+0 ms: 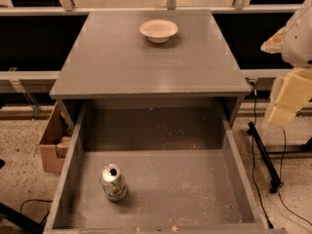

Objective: Pick 7up can from top drawer and place on counter

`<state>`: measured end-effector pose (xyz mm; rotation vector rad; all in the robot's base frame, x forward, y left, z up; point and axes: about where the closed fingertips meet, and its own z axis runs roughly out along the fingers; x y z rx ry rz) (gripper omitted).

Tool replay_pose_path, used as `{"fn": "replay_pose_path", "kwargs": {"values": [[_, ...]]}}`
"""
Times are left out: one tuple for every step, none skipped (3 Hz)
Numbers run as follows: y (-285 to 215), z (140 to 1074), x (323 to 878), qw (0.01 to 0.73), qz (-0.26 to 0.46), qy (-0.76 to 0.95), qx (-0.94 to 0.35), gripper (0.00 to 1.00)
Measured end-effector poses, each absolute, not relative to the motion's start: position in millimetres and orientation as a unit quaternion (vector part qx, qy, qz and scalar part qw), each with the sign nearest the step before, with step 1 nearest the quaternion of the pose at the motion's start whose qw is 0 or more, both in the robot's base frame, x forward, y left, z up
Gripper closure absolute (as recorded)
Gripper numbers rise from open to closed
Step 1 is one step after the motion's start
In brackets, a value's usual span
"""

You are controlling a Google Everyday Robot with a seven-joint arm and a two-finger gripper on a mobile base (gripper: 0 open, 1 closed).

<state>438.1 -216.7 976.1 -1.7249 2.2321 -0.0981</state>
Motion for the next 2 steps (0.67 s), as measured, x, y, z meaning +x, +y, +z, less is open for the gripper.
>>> {"fn": "replay_pose_path", "kwargs": {"values": [[-216.7, 976.1, 438.1, 0.159, -0.034, 0.781, -0.603, 0.00], [-216.6, 976.1, 442.1, 0.183, -0.015, 0.779, -0.599, 0.00]]}}
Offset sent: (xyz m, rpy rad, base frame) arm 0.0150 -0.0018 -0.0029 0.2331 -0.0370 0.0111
